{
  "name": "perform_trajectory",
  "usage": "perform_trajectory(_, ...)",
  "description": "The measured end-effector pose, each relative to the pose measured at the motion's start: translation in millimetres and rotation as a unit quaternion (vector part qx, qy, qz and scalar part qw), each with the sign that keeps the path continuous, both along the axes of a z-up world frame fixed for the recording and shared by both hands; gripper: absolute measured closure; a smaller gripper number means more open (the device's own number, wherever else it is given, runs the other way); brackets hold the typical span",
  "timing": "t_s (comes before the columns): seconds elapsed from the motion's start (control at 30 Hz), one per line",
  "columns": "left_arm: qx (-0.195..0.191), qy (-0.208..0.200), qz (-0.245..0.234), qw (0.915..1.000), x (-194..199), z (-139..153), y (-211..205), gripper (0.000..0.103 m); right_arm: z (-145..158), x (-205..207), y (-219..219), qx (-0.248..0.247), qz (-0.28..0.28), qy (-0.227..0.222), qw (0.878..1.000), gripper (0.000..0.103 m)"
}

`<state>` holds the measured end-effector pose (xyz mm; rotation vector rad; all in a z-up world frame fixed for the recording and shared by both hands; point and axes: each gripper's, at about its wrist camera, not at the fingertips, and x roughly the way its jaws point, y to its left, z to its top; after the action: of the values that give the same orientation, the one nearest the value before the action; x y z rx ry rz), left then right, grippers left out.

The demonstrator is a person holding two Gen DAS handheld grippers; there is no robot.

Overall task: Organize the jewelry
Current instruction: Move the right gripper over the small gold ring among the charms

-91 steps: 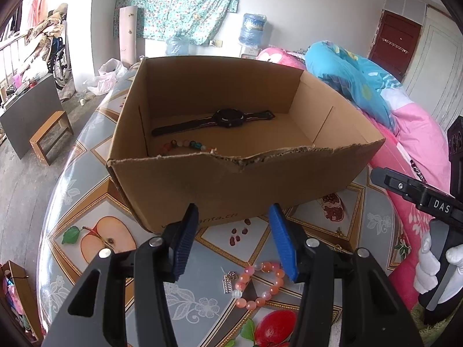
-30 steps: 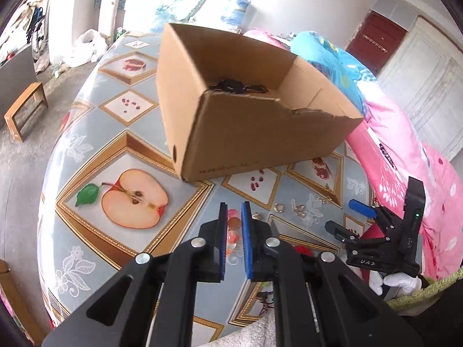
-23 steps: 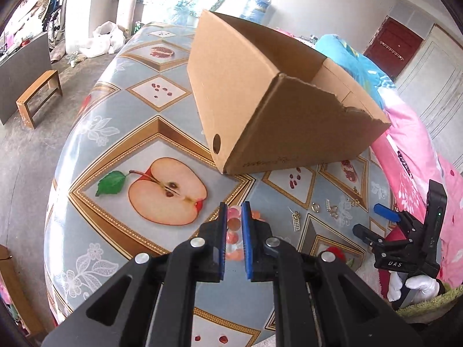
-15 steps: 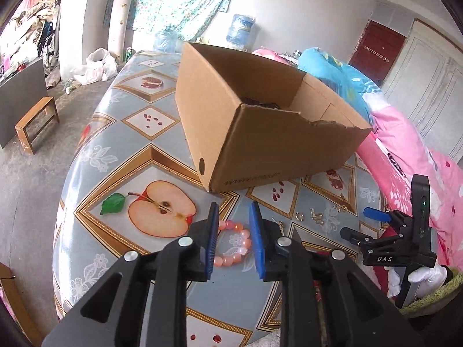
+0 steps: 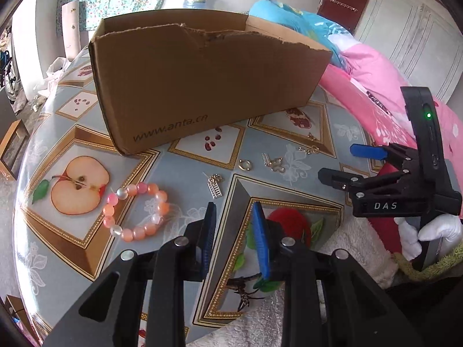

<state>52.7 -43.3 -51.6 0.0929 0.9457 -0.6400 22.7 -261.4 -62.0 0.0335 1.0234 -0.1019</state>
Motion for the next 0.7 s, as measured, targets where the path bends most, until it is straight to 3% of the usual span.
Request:
perform_trajectory(0.23,0.031,-0.008,0.002,0.9995,7,-5,-9,0.079,5,-1,8,0.029,0.020,-0.026,0.999,0.028)
perform_trajectory(0.53,0.063,-0.020,0.015,0.9977,20,-5,-23,0.079,2,7,1,0.050,0.027,-0.031,0.998,0.032)
perform_trajectory(0.7,0.086,-0.031,0.019,0.9957,25,-5,-29,0.089,-3,7,-3,0.057,0.027,-0.031,0.998,0.032)
